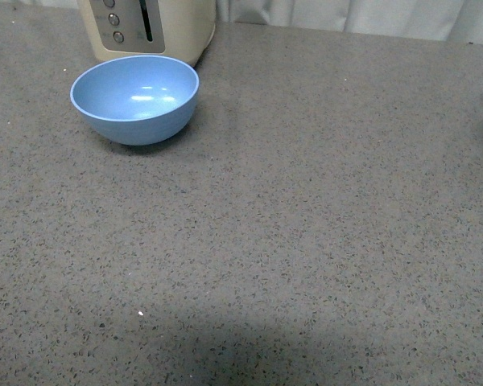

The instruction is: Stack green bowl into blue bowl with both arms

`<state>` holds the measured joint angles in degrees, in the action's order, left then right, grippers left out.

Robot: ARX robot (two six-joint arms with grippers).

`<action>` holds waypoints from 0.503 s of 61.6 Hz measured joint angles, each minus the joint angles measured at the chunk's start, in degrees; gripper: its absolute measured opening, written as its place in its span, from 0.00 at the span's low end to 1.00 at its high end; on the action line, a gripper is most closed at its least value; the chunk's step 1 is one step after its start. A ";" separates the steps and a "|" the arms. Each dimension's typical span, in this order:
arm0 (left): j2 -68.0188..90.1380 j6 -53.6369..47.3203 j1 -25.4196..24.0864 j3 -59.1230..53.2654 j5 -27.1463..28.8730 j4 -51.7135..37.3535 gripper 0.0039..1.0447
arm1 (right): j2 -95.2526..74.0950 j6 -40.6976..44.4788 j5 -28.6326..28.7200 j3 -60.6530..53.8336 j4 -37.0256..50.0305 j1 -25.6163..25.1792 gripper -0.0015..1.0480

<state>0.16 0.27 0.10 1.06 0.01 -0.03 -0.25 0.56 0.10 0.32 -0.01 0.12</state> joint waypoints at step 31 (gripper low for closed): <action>0.00 0.00 0.00 0.00 -0.02 0.00 0.94 | 0.00 0.00 -0.02 0.00 0.00 0.00 0.91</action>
<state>0.16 0.27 0.10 1.06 -0.01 -0.03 -0.25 0.56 0.08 0.32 -0.01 0.12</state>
